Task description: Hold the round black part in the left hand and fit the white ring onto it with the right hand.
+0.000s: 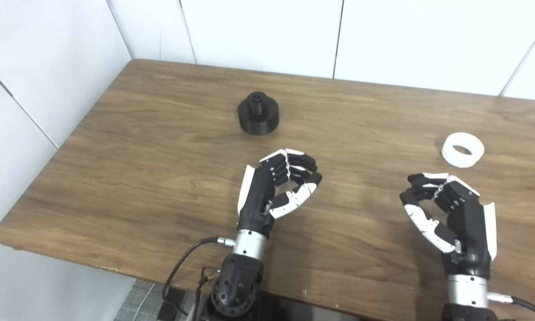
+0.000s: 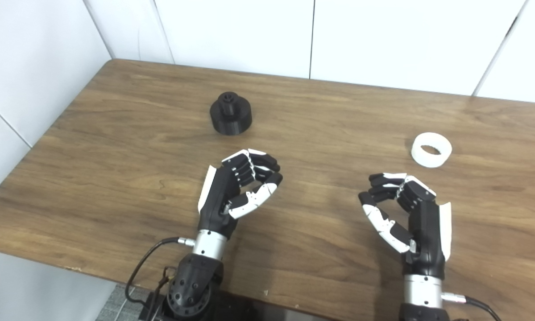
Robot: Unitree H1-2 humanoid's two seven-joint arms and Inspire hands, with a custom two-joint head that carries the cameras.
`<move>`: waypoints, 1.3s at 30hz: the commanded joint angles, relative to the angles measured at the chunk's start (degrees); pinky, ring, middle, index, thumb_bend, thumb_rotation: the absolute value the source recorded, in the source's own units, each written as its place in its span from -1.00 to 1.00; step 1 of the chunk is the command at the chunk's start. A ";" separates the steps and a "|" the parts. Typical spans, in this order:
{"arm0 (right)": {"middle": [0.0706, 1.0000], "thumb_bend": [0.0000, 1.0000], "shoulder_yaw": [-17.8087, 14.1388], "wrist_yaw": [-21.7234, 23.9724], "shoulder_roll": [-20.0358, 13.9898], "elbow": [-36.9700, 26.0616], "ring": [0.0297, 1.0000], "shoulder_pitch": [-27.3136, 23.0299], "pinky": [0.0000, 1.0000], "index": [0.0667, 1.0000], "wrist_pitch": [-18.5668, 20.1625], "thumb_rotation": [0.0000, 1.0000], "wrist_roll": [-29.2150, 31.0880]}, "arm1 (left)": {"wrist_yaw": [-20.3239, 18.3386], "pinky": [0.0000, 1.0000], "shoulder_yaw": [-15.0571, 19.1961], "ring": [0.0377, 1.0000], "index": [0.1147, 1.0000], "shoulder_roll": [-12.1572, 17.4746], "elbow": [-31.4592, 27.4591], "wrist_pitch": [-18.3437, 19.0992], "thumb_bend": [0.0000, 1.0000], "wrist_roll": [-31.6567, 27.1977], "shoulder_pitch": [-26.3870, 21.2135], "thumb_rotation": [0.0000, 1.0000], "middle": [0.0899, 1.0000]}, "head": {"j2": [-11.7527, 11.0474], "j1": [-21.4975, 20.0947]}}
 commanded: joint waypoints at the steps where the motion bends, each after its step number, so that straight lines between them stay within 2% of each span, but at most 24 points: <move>1: 0.12 0.01 -1.15 0.01 4.76 0.16 -0.02 2.08 -0.14 -0.08 -2.22 -0.68 -0.23 | 0.67 -0.17 -0.86 -0.03 -0.15 -0.95 -0.14 -1.47 -0.02 1.23 0.02 -0.85 0.04 | 0.04 0.12; 10: 0.12 0.01 -1.41 0.35 4.64 0.24 -0.02 1.93 -0.13 -0.08 -2.13 -0.68 -0.39 | 1.58 0.14 0.90 0.29 -0.13 0.29 -2.92 0.72 -0.02 3.52 -0.61 -0.84 0.34 | -0.02 0.13; 15: 0.12 0.01 -1.44 0.33 4.64 0.54 -0.02 1.86 -0.13 -0.08 -2.46 -0.68 -0.78 | 1.18 0.23 2.05 0.43 -0.13 2.59 -4.65 1.08 -0.02 6.18 -1.57 -0.83 0.51 | -0.12 0.11; 17: 0.12 0.01 -1.46 0.41 4.66 0.54 -0.01 1.86 -0.12 -0.08 -2.42 -0.68 -0.64 | 1.17 0.32 2.63 0.50 -0.13 3.50 -5.21 0.81 -0.01 7.66 -2.07 -0.84 0.56 | -0.14 0.18; 19: 0.12 0.01 -1.48 0.46 4.71 0.52 -0.01 1.86 -0.12 -0.08 -2.30 -0.68 -0.53 | 1.19 0.45 3.14 0.57 0.38 4.07 -5.66 0.89 -0.02 8.63 -2.45 -0.48 0.62 | -0.20 0.11; 20: 0.12 0.01 -1.50 0.49 4.74 0.58 -0.01 1.83 -0.12 -0.08 -2.25 -0.68 -0.44 | 1.26 0.49 3.46 0.59 0.44 4.41 -5.97 1.27 0.00 9.17 -2.73 -0.45 0.64 | -0.23 0.10; 29: 0.12 0.01 -1.53 0.65 4.83 0.98 -0.02 1.66 -0.13 -0.08 -2.34 -0.68 -0.23 | 0.93 0.53 5.86 0.71 0.64 6.85 -7.66 3.61 0.08 8.85 -5.17 -0.40 0.74 | -0.42 0.05; 32: 0.12 0.01 -1.57 0.68 4.88 1.05 -0.01 1.57 -0.13 -0.08 -2.25 -0.68 -0.11 | 0.96 0.64 6.60 0.77 0.68 8.06 -8.02 4.77 0.09 9.16 -6.43 -0.37 0.76 | -0.43 0.05; 37: 0.12 0.02 -1.61 0.87 4.91 0.96 -0.01 1.57 -0.12 -0.08 -1.92 -0.68 0.28 | 1.21 0.69 8.18 0.79 0.72 9.84 -7.86 6.24 0.17 10.12 -8.65 -0.26 0.77 | -0.55 0.04; 39: 0.12 0.01 -1.62 0.91 4.85 1.03 0.00 1.61 -0.11 -0.08 -2.04 -0.68 0.40 | 1.34 0.69 8.76 0.79 0.80 10.91 -7.62 7.00 0.21 11.57 -9.67 -0.22 0.79 | -0.60 -0.09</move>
